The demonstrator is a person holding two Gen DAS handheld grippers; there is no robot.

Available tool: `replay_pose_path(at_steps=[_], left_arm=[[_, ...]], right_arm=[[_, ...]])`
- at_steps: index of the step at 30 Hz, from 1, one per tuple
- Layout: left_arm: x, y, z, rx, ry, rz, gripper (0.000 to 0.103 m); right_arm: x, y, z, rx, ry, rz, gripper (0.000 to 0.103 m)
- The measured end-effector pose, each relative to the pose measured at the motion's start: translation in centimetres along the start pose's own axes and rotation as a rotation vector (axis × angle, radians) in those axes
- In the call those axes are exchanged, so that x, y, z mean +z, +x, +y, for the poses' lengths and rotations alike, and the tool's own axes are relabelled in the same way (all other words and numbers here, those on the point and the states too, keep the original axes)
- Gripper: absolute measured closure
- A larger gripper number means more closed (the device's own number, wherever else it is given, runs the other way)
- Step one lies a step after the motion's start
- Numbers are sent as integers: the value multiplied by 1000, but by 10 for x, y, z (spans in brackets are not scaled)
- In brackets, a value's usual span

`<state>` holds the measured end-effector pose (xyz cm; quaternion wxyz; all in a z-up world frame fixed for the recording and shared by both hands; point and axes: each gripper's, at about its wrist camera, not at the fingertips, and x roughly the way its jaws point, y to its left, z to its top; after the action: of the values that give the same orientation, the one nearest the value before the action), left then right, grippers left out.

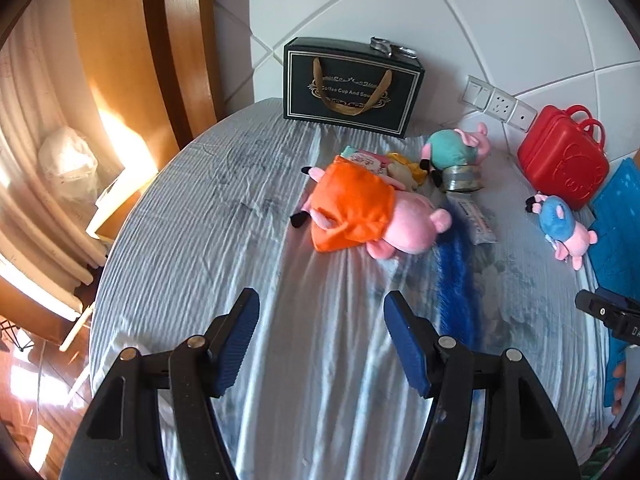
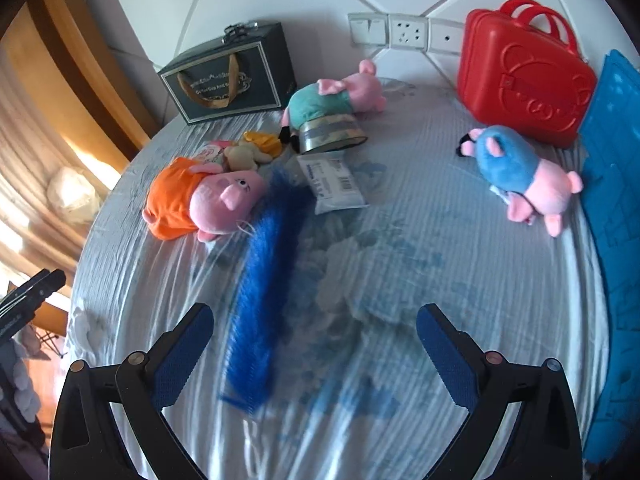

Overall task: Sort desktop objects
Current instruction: 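Move both grippers back from the bin over the bed, then grasp the orange-dressed pink pig plush with the left gripper and lift it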

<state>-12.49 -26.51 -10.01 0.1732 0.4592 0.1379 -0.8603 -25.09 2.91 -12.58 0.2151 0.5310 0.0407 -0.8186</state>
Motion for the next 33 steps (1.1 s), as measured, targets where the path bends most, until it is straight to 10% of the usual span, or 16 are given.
replay_pose_path(at_steps=[20,33], left_arm=[[156,262,-48,56,121,256,38],[40,142,-13,-124,113,56,24]], right_arm=[[101,133,54,-75,-59,118,0],[83,129,68,6,-13,91,0]])
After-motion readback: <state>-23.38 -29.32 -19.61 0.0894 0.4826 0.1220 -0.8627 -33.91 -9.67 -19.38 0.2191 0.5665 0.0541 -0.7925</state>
